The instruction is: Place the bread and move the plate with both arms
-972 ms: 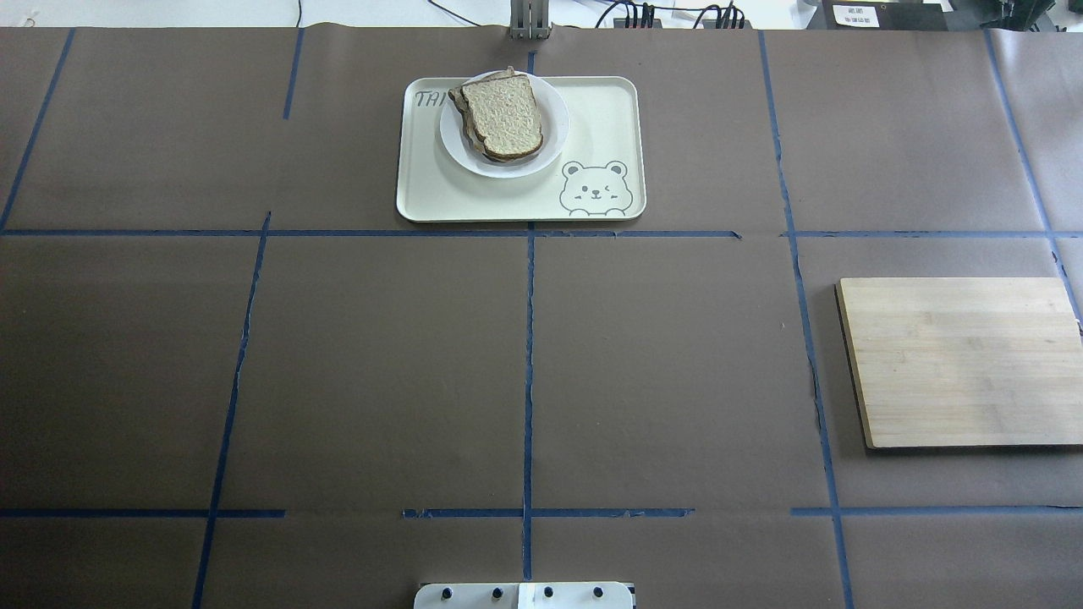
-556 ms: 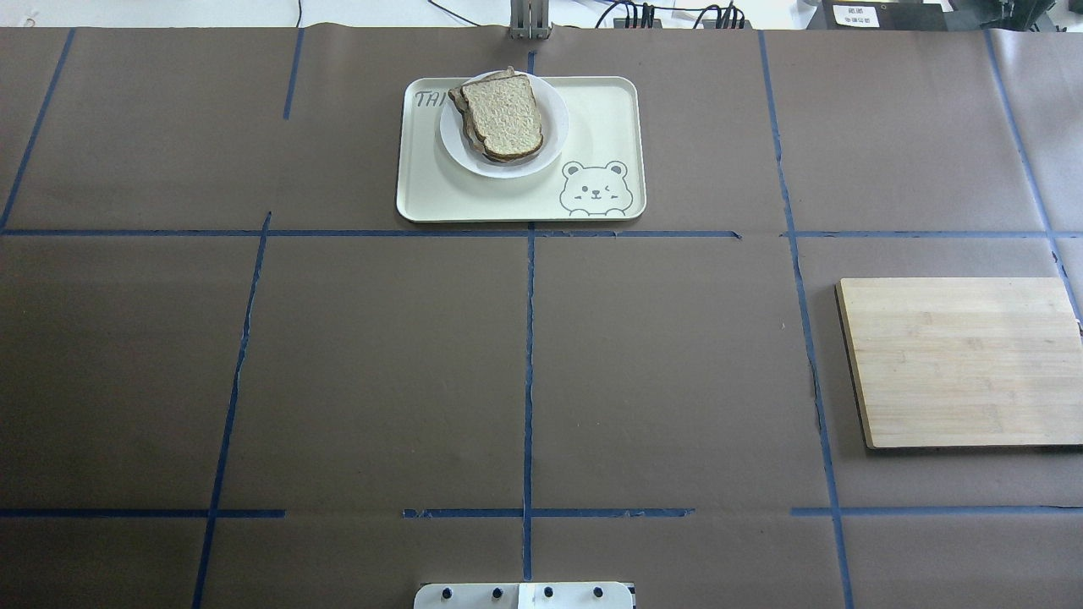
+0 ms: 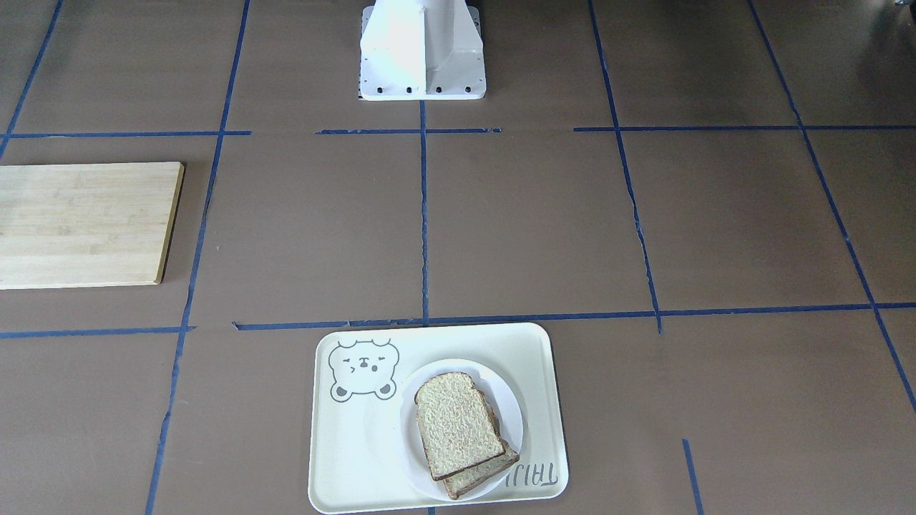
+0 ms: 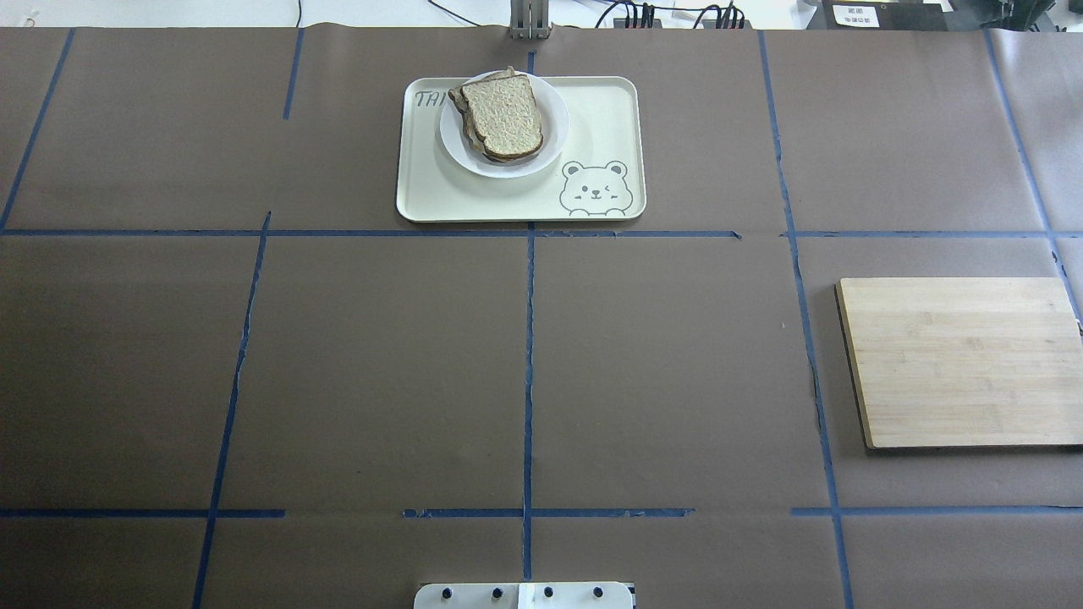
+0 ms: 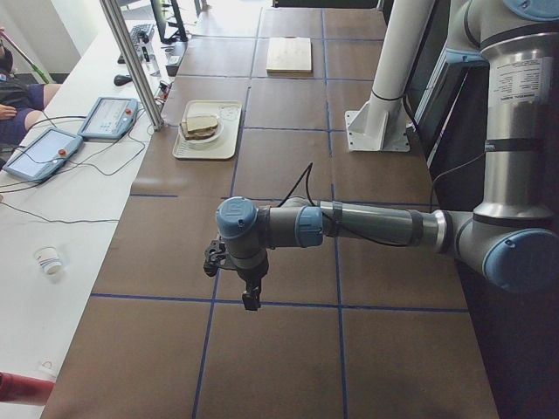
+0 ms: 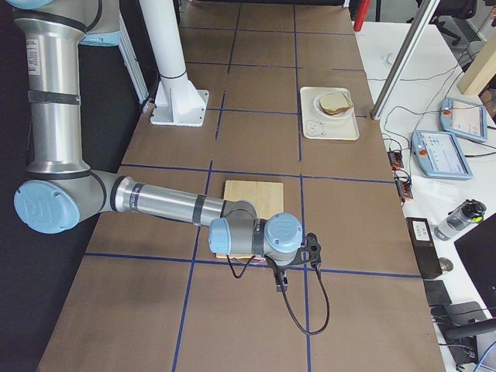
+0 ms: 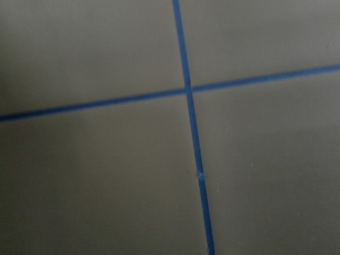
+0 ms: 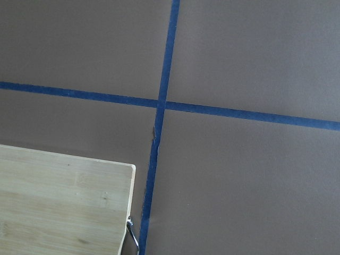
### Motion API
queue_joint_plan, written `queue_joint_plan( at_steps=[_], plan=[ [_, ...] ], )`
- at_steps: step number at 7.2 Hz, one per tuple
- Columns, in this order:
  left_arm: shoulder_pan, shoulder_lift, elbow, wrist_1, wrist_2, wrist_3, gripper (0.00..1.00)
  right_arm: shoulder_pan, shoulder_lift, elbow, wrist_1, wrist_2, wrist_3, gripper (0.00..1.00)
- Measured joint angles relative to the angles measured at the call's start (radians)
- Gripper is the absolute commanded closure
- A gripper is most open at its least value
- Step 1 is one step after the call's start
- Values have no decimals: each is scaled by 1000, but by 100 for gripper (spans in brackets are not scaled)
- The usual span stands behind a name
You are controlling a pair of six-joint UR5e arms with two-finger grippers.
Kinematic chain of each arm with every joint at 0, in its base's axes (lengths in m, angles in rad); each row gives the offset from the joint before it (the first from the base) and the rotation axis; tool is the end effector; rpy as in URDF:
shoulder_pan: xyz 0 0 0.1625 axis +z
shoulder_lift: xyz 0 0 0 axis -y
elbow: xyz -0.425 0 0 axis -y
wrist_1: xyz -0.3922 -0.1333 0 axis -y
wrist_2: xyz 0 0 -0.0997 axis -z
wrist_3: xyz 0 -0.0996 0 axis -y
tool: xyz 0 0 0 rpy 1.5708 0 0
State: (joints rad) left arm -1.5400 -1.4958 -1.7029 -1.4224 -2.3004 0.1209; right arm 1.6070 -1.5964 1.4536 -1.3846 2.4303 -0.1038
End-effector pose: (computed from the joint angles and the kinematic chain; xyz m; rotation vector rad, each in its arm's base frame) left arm -0.0530 -0.4541 0.6469 -0.0543 0.7326 0.1115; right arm 0.0752 -0.4773 0.7038 0.1007 -0.8547 -0.0820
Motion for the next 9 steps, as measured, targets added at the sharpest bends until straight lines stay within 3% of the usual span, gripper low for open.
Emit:
queue_joint_plan(
  at_steps=[5,9],
  plan=[
    [-24,37,23,-14,-5,51,0,0,2,14,-3,8,66,0],
    [-24,16,104,-77,-107,44,0,0,-3,22,-4,9,127,0]
  ],
)
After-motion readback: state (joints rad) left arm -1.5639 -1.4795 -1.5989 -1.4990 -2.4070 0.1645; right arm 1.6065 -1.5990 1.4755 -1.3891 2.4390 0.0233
